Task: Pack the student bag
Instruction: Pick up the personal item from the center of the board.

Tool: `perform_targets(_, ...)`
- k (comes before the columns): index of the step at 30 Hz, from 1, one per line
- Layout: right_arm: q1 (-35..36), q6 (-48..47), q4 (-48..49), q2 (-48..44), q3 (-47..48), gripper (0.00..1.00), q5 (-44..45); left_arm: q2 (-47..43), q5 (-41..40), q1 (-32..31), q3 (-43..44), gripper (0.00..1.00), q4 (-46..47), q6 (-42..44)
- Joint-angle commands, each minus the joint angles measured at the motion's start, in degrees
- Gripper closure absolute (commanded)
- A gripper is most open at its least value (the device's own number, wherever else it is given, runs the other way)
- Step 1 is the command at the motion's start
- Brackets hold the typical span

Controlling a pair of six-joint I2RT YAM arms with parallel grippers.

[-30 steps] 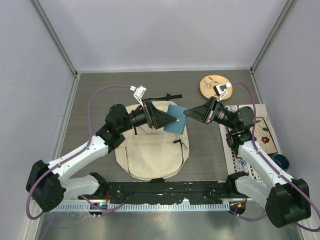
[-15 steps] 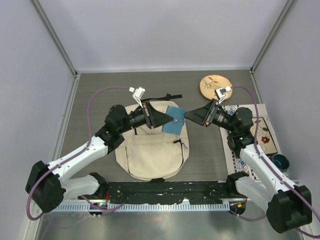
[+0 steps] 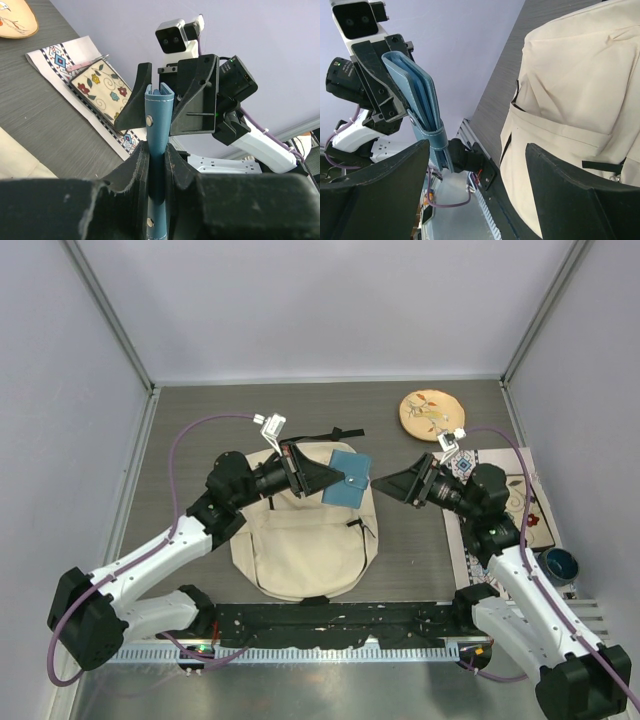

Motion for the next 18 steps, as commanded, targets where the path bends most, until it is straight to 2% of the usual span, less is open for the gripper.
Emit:
perform_targets(1,0.7,2.5,8.5,-0.3,0.0,0.17,-3.3,-0.4,-0.4,-0.1,0.3,0.82,2.7,-0.3)
perform_targets(10,4.2,7.1,18.1,3.8,-0.8,0.24,-3.7,0.4,-0.4,-0.1,-0.1,0.8,3.7,-0.9)
perform_targets(18,6.9,9.1,23.1,6.7,-1.1,0.41,-2.2,1.7,0.2,-0.1,-0.6,0.8,5.9,-2.2)
